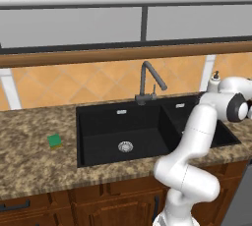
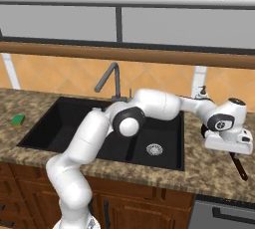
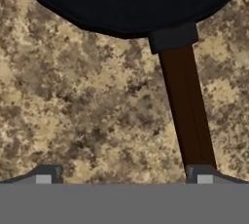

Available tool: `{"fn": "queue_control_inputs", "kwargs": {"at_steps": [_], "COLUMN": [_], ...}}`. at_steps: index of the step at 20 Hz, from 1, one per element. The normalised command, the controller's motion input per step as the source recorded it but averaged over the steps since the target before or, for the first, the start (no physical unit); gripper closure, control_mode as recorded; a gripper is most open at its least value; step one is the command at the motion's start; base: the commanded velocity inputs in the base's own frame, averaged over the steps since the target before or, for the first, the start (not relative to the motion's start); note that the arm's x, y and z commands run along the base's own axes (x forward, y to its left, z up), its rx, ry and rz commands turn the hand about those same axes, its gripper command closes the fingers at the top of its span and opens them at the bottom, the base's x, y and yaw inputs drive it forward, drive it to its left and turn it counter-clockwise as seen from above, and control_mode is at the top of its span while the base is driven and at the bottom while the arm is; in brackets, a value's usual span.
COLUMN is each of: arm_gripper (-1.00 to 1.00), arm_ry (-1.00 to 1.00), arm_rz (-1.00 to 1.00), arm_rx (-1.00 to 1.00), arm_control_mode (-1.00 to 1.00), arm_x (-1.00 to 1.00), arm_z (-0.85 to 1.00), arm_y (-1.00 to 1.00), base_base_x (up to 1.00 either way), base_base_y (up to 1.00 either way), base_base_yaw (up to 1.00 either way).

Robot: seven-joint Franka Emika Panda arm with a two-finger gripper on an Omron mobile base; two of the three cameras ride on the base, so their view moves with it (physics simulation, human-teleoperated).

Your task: Pick the pan and sponge and place them into the sink. Then turn on the water.

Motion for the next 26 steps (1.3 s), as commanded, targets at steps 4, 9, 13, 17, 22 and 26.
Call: {"fn": "queue_control_inputs", "kwargs": {"at_steps": [4,9,13,17,22,26], "arm_gripper": [-1.00,-1.00,-1.00,-1.00,-1.00,-1.00], "arm_ry": [0.00,0.00,0.00,0.00,0.01,0.02], "arm_rz": [0.03,0.03,0.03,0.03,0.04,0.04], "arm_rx": [0.00,0.00,0.00,0.00,0.01,0.03], "arm_control_mode": [-1.00,-1.00,-1.00,-1.00,-1.00,-1.00], "arm_x": [0.11,0.12,0.13,0.14,0.17,0.17], "arm_z": [-0.07,-0.07,-0.09,-0.08,-0.10,-0.11], "arm_y": [-0.21,-0.23,-0.20,-0.17,-0.13,-0.18], "base_base_x": [0.00,0.00,0.00,0.00,0.00,0.00], "base_base_y": [0.00,0.00,0.00,0.00,0.00,0.00], "base_base_yaw": [0.00,0.00,0.00,0.00,0.00,0.00]}}
